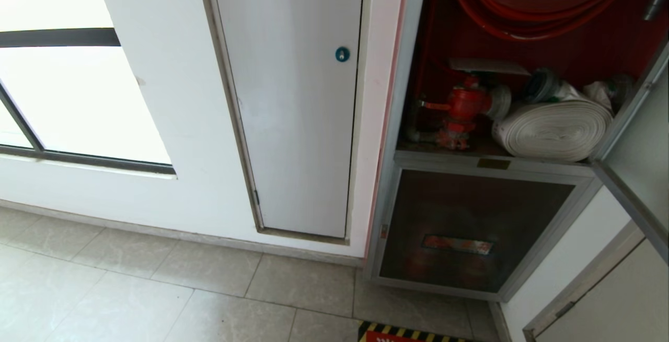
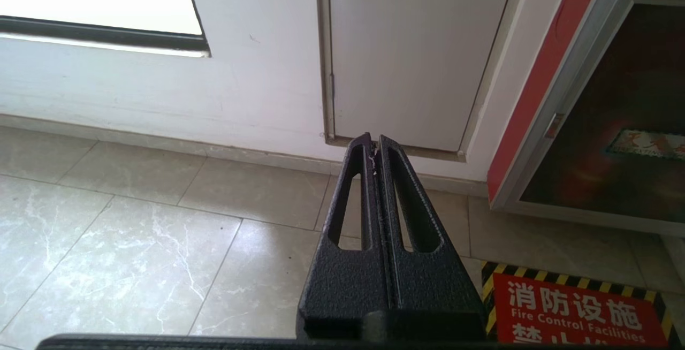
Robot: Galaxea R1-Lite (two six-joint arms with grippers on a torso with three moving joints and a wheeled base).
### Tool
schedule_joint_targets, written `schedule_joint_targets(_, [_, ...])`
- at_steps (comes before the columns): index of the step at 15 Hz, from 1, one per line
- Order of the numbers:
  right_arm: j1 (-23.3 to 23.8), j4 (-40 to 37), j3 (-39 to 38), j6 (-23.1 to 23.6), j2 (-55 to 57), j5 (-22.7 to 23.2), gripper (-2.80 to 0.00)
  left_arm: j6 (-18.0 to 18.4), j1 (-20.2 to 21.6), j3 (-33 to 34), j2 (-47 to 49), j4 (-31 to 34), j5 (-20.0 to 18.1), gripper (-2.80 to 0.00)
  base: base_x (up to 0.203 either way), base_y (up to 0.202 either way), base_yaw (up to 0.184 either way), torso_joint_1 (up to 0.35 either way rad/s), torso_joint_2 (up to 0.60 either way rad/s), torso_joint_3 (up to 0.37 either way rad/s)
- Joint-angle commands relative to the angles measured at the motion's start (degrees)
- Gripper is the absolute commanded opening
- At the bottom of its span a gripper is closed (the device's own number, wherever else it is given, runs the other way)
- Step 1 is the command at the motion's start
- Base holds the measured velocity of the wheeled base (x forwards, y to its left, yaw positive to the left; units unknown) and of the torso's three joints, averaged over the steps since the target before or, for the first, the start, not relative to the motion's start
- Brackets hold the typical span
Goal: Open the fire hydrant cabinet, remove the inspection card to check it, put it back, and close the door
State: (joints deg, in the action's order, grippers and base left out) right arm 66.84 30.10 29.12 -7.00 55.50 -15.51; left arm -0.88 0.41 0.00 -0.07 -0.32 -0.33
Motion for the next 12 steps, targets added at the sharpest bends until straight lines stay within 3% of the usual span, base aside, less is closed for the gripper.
schedule_joint_targets(1, [0.58,0.22,1.79,-0.01,2.07,0.07,-2.8,-0.02,0.02,0.0,0.07,-0.03,-0.02,-2.8,0.0,0.0,0.0,0.0,0.0,0.0])
schedule_joint_targets(12, [2.42,2.71,9.17,0.05,7.63,3.38,-2.8,0.0,0.02,0.0,0.07,-0.03,-0.02,-2.8,0.0,0.0,0.0,0.0,0.0,0.0])
